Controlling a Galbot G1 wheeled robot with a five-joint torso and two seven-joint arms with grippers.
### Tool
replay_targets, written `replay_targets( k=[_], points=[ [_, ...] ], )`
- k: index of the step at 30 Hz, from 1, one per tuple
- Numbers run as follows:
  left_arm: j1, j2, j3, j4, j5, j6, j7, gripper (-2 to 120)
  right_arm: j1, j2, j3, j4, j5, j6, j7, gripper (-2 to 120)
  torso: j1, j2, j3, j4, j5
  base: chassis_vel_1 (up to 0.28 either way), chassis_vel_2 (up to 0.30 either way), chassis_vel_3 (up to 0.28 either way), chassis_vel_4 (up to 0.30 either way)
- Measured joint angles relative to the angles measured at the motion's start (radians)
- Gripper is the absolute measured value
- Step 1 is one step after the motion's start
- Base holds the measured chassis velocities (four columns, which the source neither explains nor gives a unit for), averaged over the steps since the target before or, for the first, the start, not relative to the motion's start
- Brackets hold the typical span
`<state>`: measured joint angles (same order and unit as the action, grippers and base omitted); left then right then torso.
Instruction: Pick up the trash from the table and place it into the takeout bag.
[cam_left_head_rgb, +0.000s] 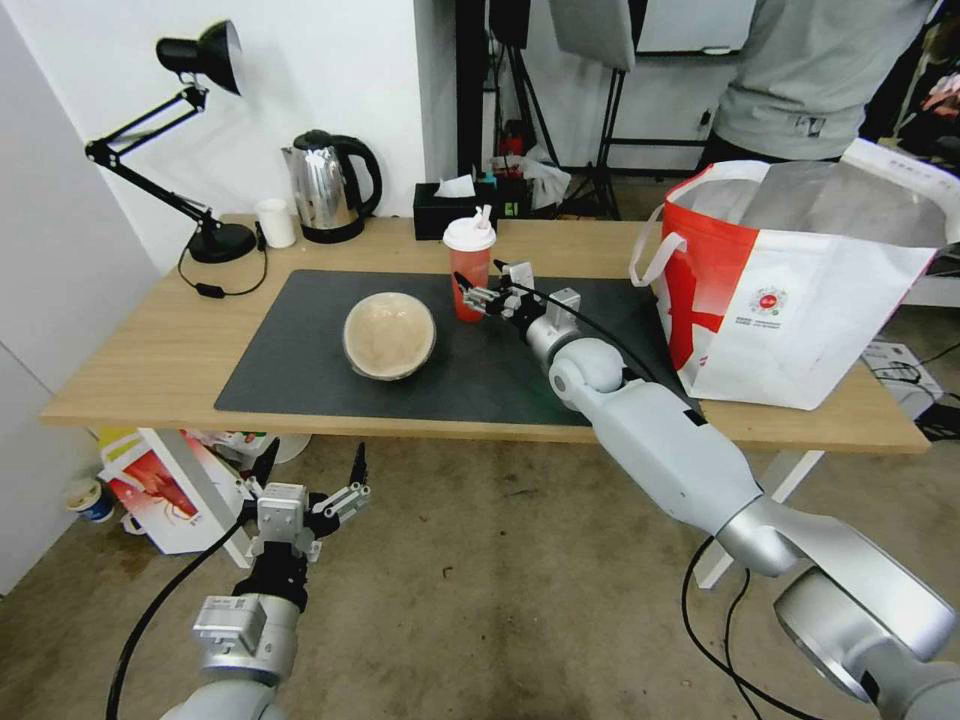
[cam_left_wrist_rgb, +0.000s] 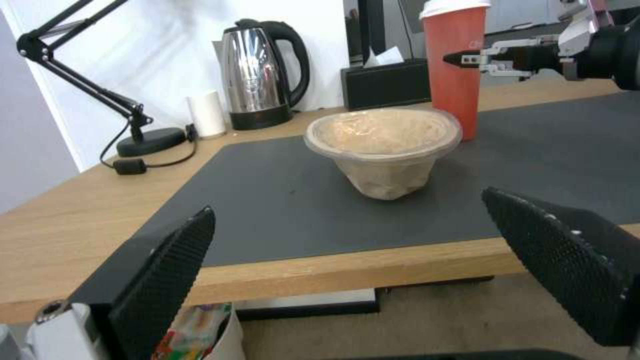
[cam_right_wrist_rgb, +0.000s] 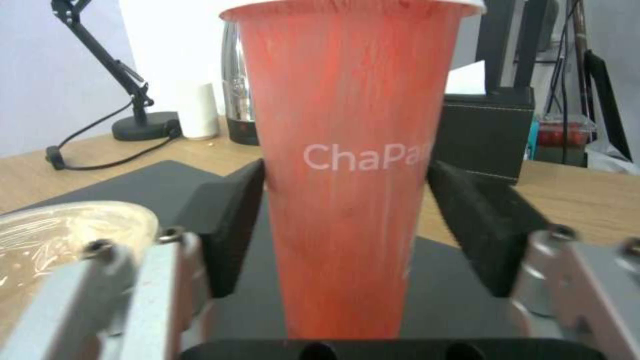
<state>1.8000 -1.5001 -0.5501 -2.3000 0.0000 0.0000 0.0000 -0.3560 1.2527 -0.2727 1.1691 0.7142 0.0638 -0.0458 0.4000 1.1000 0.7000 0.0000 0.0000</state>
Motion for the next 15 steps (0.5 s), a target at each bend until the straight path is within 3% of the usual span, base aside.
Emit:
replay_targets(
  k=[1,4,9,10,12,15],
  points=[
    [0.000,0.000,0.000,0.000,0.000,0.000,0.000,100,0.000,0.000,0.000,0.000,0.000,0.000,0.000,62,0.000,0.000,0.000,0.0000,0.0000,0.000,0.000,0.000,0.000],
    [0.000,0.000,0.000,0.000,0.000,0.000,0.000,100,-0.003,-0.001,0.000,0.003,0.001,0.000,0.000,46,0.000,0.000,0.000,0.0000,0.0000,0.000,0.000,0.000,0.000],
    [0.000,0.000,0.000,0.000,0.000,0.000,0.000,100,-0.005,-0.004,0.000,0.011,0.003,0.000,0.000,38,0.000,0.000,0.000,0.0000,0.0000,0.000,0.000,0.000,0.000],
    [0.000,0.000,0.000,0.000,0.000,0.000,0.000,100,-0.006,-0.006,0.000,0.017,0.005,0.000,0.000,32,0.000,0.000,0.000,0.0000,0.0000,0.000,0.000,0.000,0.000],
    [0.000,0.000,0.000,0.000,0.000,0.000,0.000,100,-0.006,-0.007,0.000,0.018,0.005,0.000,0.000,32,0.000,0.000,0.000,-0.0001,0.0000,0.000,0.000,0.000,0.000],
    [0.000,0.000,0.000,0.000,0.000,0.000,0.000,100,-0.010,-0.012,0.000,0.034,0.008,-0.001,-0.001,20,0.000,0.000,0.000,0.0000,0.0000,0.000,0.000,0.000,0.000]
  ],
)
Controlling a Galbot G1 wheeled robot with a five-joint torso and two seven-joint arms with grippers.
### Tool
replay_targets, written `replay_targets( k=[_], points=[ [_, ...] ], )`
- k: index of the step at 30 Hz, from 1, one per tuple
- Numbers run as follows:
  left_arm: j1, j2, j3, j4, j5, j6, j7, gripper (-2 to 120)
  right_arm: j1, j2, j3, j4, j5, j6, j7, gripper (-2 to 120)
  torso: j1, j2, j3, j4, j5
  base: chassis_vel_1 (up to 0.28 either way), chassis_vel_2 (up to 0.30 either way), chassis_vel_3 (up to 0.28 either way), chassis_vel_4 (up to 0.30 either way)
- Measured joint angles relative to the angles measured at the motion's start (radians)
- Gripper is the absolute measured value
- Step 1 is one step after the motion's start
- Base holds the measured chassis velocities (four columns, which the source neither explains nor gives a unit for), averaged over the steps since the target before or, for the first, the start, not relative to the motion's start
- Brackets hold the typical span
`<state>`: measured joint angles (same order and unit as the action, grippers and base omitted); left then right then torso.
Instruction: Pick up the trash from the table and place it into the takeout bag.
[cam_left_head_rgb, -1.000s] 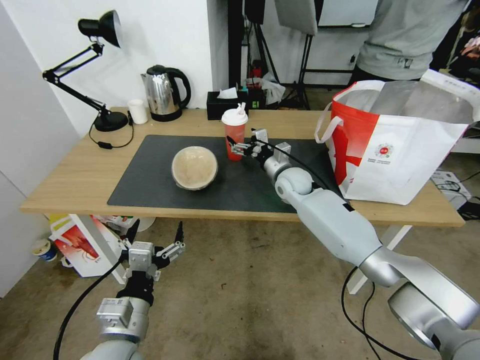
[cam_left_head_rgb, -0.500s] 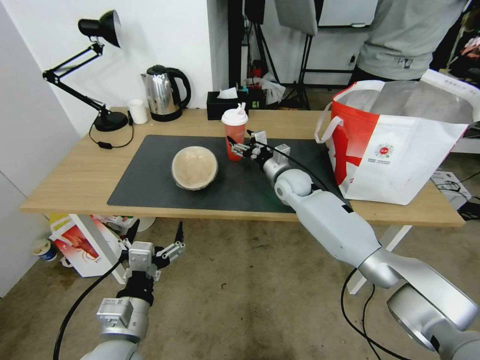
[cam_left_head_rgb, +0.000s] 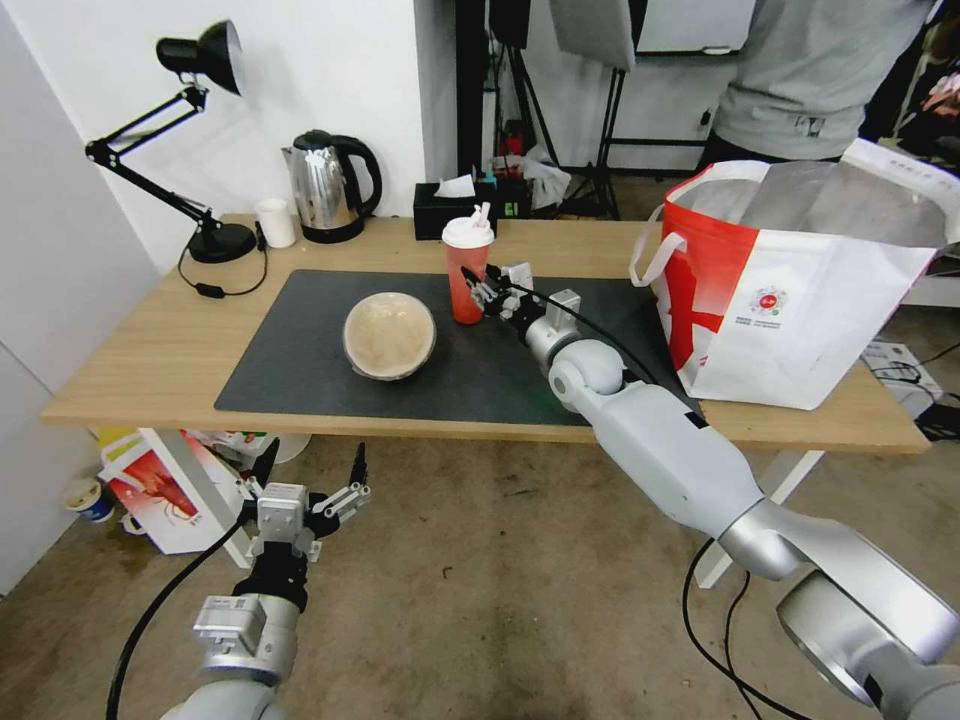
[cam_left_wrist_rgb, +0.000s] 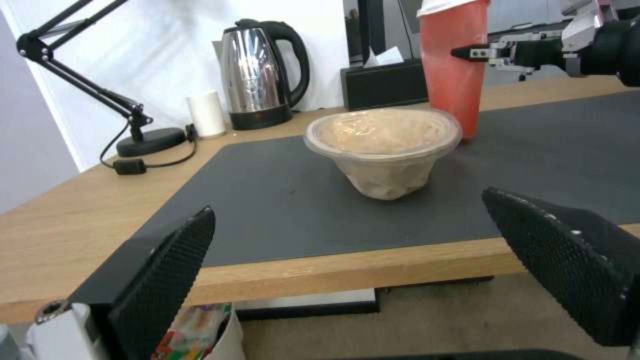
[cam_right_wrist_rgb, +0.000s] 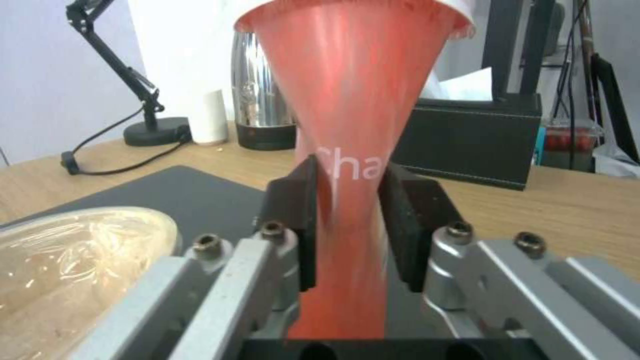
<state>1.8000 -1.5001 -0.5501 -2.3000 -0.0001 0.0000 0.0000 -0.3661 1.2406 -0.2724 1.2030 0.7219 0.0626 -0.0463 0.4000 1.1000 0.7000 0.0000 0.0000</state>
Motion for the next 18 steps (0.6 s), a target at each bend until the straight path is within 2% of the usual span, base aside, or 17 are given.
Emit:
replay_targets(
  k=[9,18],
  points=[
    [0.000,0.000,0.000,0.000,0.000,0.000,0.000,100,-0.003,-0.021,-0.005,0.026,0.006,-0.006,0.001,4,0.000,0.000,0.000,0.0001,0.0000,0.000,0.000,0.000,0.000],
    [0.000,0.000,0.000,0.000,0.000,0.000,0.000,100,0.000,-0.078,-0.017,0.081,0.024,-0.021,0.000,4,0.000,0.000,0.000,0.0000,0.0001,0.000,0.000,0.000,0.000]
  ],
)
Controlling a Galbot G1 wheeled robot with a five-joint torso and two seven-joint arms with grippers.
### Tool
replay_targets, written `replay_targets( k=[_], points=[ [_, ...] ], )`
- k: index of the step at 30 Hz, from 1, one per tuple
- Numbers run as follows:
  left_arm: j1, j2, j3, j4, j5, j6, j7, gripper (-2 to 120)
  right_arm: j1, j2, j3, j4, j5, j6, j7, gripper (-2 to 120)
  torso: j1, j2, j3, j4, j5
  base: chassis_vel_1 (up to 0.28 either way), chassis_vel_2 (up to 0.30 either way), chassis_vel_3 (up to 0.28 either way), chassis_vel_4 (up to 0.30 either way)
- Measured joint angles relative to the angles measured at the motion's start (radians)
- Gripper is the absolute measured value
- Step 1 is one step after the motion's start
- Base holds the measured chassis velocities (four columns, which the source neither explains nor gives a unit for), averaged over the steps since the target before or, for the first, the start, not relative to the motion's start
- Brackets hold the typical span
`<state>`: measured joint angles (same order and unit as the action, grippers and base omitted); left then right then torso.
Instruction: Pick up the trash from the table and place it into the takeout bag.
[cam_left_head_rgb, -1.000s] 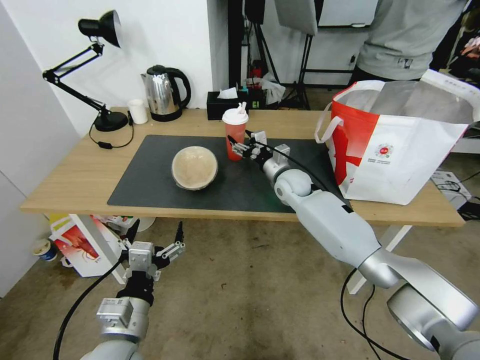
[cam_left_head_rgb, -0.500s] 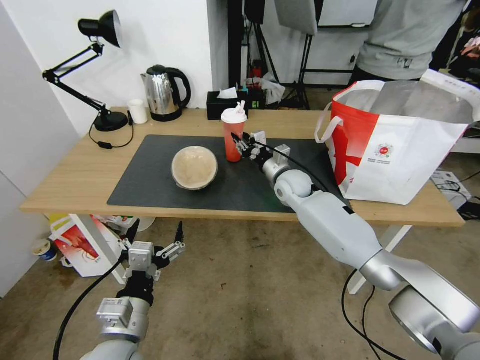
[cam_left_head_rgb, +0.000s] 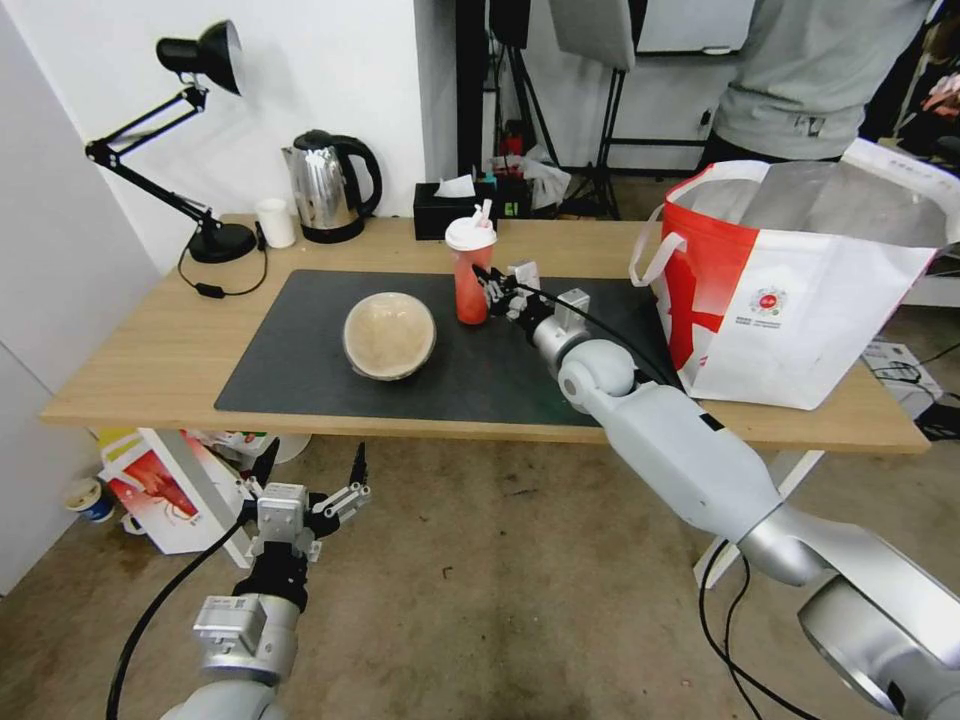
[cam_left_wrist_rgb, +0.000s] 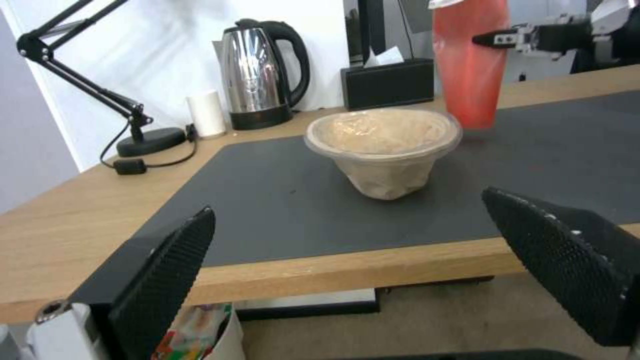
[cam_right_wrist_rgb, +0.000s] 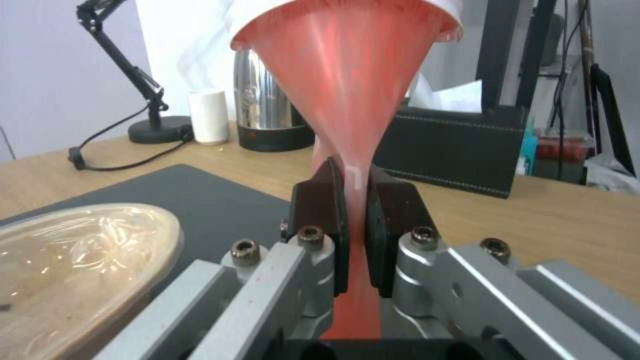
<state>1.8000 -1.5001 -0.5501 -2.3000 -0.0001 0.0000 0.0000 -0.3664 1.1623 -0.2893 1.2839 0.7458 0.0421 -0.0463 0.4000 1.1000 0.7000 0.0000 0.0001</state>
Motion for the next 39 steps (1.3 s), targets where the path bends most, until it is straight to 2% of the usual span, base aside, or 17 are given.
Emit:
replay_targets(
  k=[15,25,29,39],
  points=[
    [0.000,0.000,0.000,0.000,0.000,0.000,0.000,100,-0.013,-0.153,-0.006,0.206,0.064,-0.042,0.036,4,0.000,0.000,0.000,0.0000,0.0001,0.000,0.000,0.000,0.000],
    [0.000,0.000,0.000,0.000,0.000,0.000,0.000,100,-0.049,-0.291,0.020,0.368,0.114,-0.059,0.060,4,0.000,0.000,0.000,0.0000,0.0000,0.000,0.000,0.000,0.000],
    [0.000,0.000,0.000,0.000,0.000,0.000,0.000,100,-0.082,-0.372,0.054,0.469,0.145,-0.072,0.065,4,0.000,0.000,0.000,-0.0001,0.0000,0.000,0.000,0.000,0.000],
    [0.000,0.000,0.000,0.000,0.000,0.000,0.000,100,-0.162,-0.462,0.141,0.612,0.186,-0.090,0.071,4,0.000,0.000,0.000,0.0002,-0.0002,0.000,0.000,0.000,0.000]
  ],
)
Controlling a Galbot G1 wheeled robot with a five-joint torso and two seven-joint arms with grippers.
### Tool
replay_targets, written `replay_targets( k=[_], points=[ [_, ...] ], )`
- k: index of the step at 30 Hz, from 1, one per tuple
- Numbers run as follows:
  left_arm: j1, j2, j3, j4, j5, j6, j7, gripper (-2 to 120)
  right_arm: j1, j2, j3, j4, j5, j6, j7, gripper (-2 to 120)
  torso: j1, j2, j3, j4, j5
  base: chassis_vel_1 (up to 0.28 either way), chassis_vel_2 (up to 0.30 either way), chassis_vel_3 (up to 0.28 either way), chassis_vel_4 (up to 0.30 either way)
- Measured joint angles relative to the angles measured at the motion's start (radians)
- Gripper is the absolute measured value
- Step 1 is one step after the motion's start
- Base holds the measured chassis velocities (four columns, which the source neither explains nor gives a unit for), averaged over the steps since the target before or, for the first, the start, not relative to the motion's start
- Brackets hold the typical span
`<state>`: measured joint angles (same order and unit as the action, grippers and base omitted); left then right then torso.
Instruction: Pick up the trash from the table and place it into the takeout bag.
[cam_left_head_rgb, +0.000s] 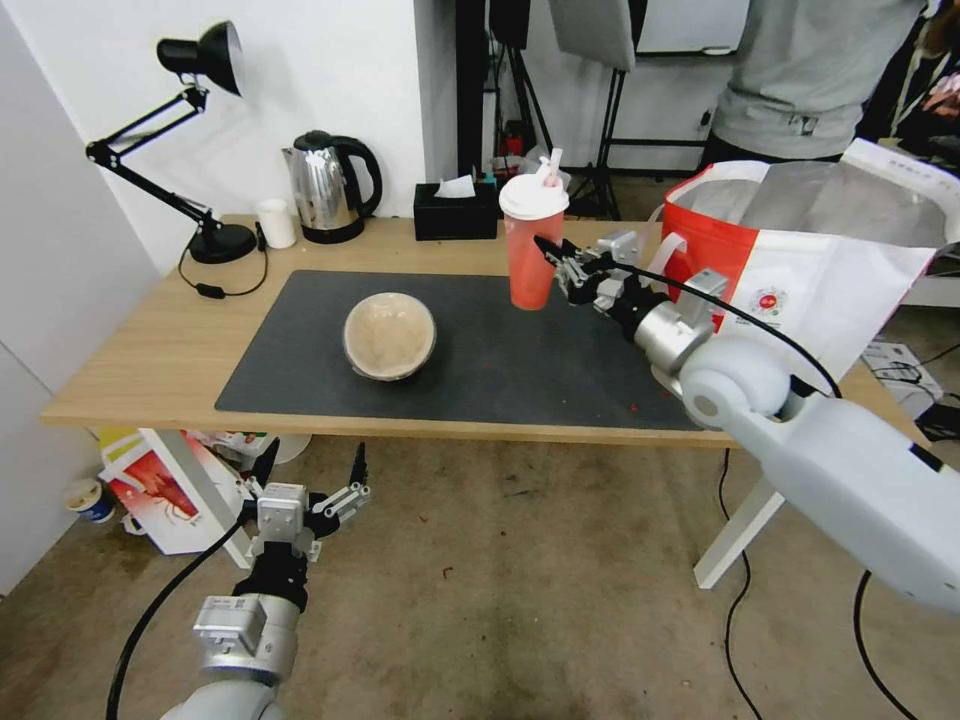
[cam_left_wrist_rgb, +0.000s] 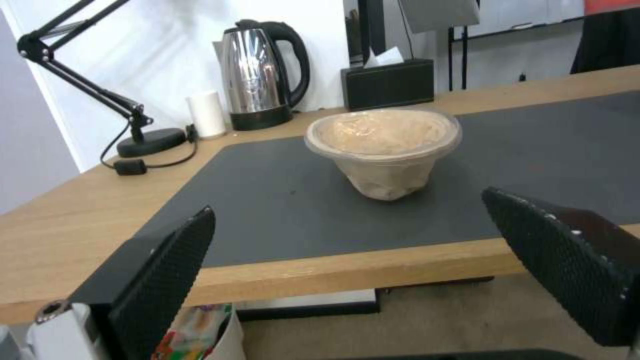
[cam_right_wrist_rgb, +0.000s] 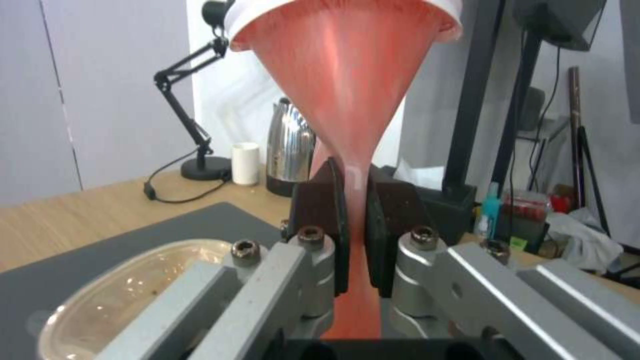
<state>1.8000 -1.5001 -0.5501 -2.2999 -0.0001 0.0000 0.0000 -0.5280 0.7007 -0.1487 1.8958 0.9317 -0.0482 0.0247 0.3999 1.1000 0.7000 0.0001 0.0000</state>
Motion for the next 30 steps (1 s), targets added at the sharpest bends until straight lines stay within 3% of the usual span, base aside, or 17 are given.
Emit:
replay_targets(
  k=[7,19,30],
  points=[
    [0.000,0.000,0.000,0.000,0.000,0.000,0.000,100,-0.054,-0.048,0.068,0.056,0.018,-0.003,0.001,4,0.000,0.000,0.000,-0.0001,0.0002,0.000,0.000,0.000,0.000],
    [0.000,0.000,0.000,0.000,0.000,0.000,0.000,100,-0.207,-0.185,0.296,0.166,0.092,-0.004,-0.017,4,0.000,0.000,0.000,-0.0002,-0.0001,0.000,0.000,0.000,0.000],
    [0.000,0.000,0.000,0.000,0.000,0.000,0.000,100,-0.319,-0.256,0.471,0.174,0.136,-0.002,-0.044,4,0.000,0.000,0.000,-0.0002,0.0002,0.000,0.000,0.000,0.000]
  ],
)
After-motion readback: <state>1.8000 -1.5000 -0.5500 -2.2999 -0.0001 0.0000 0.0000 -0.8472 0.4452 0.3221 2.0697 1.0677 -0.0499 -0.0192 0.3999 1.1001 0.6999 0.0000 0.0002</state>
